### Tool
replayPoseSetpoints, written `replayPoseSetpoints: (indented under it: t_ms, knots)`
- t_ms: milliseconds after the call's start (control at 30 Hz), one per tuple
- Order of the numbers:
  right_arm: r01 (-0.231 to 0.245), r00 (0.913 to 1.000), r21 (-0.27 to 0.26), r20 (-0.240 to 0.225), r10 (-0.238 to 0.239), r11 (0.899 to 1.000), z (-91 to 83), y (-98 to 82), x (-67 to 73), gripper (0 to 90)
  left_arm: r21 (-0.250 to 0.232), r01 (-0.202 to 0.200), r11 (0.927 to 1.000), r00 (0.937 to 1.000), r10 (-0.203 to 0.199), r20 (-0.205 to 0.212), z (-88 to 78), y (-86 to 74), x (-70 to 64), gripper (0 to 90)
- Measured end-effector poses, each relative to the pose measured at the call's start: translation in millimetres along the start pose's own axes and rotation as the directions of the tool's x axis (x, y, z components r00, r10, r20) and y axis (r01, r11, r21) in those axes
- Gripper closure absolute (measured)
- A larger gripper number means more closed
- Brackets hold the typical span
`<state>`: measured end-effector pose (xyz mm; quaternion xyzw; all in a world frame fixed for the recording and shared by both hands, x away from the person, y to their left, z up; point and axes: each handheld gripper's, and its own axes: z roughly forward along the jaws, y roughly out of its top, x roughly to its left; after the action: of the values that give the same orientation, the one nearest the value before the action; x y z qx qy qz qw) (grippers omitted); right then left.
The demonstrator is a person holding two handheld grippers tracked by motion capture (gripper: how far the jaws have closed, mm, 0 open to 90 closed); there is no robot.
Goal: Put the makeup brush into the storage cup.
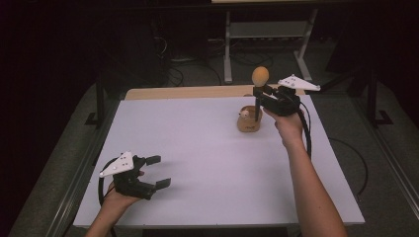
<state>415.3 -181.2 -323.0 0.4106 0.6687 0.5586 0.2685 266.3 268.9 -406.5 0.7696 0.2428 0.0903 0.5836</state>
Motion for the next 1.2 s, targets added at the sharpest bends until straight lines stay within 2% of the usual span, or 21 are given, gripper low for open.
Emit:
replayPoseSetpoints:
  t_ms: [400,433,567,633,700,1200]
  knots:
    - [0.013,0.9997,-0.002,0.020,-0.012,1.000,6.2,4.9,-2.0,61.5,-0.002,0.000,1.0000,1.0000,0.000,0.000,-0.1,0.0,0.0,10.1]
    - [0.018,0.9996,-0.001,0.023,-0.018,1.000,7.5,5.8,-2.3,61.5,0.002,-0.011,0.9999,0.9999,0.011,0.001,-0.1,0.2,0.6,10.1]
    - [0.027,0.9991,-0.006,0.032,-0.027,1.000,10.8,6.7,-3.2,61.5,0.002,0.001,1.0000,1.0000,-0.001,0.001,0.1,0.0,-0.3,10.1]
    - [0.027,0.9990,-0.003,0.037,-0.027,1.000,12.7,5.9,-4.0,61.4,0.002,-0.010,0.9999,0.9999,0.010,0.002,0.0,0.2,0.4,10.1]
    - [0.023,0.9990,0.000,0.038,-0.023,1.000,14.8,4.5,-5.2,61.5,0.000,0.000,1.0000,1.0000,0.000,0.002,-0.2,0.0,0.0,10.2]
    - [0.036,0.9980,0.034,0.052,-0.037,0.999,30.0,-5.5,-11.1,61.5,-0.001,0.000,1.0000,1.0000,0.000,0.003,-0.3,-0.1,0.0,10.1]
